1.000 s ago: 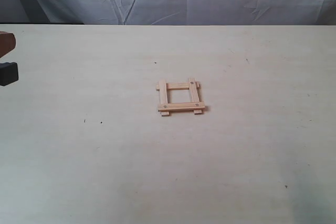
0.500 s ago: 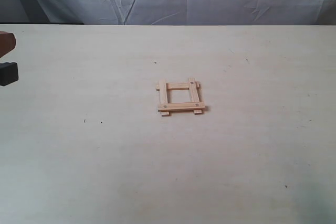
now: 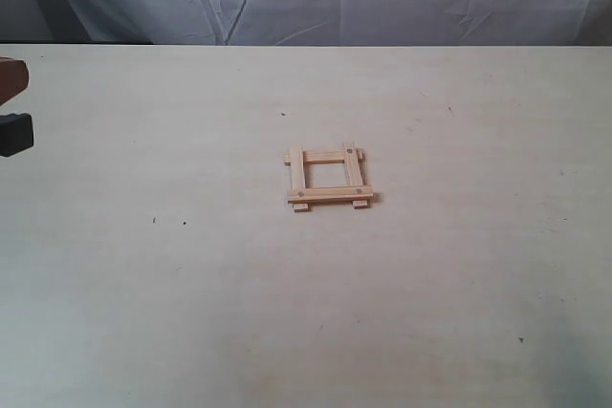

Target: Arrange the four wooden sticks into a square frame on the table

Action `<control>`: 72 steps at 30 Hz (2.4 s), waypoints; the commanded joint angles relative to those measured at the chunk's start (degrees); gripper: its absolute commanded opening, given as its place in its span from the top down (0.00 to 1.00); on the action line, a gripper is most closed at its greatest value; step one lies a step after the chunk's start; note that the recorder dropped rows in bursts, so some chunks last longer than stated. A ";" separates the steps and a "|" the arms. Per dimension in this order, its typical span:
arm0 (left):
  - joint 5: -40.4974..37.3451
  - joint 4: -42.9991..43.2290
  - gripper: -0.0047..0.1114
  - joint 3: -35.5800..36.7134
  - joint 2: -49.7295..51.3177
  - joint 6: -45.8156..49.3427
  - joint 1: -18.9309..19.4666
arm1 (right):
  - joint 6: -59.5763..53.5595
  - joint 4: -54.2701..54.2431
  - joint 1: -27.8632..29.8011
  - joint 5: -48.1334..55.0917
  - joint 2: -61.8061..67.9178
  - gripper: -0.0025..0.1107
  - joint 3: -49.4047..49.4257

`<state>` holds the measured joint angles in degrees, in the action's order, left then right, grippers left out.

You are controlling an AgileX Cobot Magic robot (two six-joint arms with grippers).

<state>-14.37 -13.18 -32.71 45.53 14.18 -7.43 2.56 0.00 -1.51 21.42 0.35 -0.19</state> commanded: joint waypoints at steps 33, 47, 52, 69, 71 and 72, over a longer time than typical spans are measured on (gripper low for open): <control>-4.01 14.90 0.96 4.32 -17.54 -0.24 1.31 | 0.04 0.32 0.32 -0.99 -0.35 0.97 0.19; -3.55 7.33 0.96 25.48 -45.53 -0.72 1.58 | 0.04 0.32 0.32 -0.99 -0.35 0.97 0.19; -4.19 8.83 0.96 28.01 -45.53 -0.72 1.47 | 0.04 0.32 0.32 -0.99 -0.35 0.97 0.19; -5.49 14.39 0.96 32.71 -45.53 -8.02 1.57 | 0.04 0.32 0.32 -0.99 -0.35 0.97 0.19; -5.49 14.39 0.96 32.71 -45.53 -8.02 1.57 | 0.04 0.32 0.32 -0.99 -0.35 0.97 0.19; -5.49 14.39 0.96 32.71 -45.53 -8.02 1.57 | 0.04 0.32 0.32 -0.99 -0.35 0.97 0.19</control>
<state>-20.94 0.85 -0.21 0.28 6.91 -5.61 2.65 0.00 -1.51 21.23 0.35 -0.09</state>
